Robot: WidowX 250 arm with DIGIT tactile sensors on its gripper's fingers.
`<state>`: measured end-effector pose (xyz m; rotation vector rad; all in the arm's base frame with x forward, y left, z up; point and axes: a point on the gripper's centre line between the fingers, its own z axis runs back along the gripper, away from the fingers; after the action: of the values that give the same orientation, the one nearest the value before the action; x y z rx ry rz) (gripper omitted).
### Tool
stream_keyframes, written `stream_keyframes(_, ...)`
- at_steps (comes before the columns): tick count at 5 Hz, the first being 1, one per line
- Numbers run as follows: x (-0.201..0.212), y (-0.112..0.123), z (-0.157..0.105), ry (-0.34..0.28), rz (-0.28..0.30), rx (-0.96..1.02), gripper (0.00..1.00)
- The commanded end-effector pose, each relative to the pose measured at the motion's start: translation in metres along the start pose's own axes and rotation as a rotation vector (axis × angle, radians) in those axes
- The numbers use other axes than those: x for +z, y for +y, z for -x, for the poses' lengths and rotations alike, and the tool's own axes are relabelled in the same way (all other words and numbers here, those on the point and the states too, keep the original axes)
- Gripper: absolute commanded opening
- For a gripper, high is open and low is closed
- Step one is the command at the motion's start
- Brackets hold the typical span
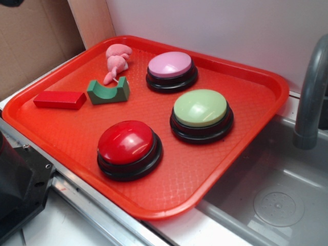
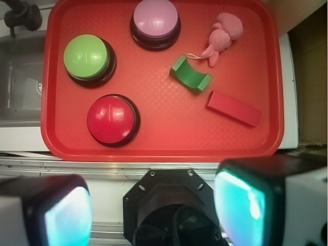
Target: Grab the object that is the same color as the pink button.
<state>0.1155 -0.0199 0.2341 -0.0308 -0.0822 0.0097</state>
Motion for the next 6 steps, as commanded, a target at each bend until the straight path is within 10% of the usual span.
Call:
stream_keyframes(1,0.0,0.0,0.0,0.0,0.0,0.0,1.0)
stream_keyframes(6,-0.067,0.068,-0.075,-0.083,-0.099,0.378,1.0)
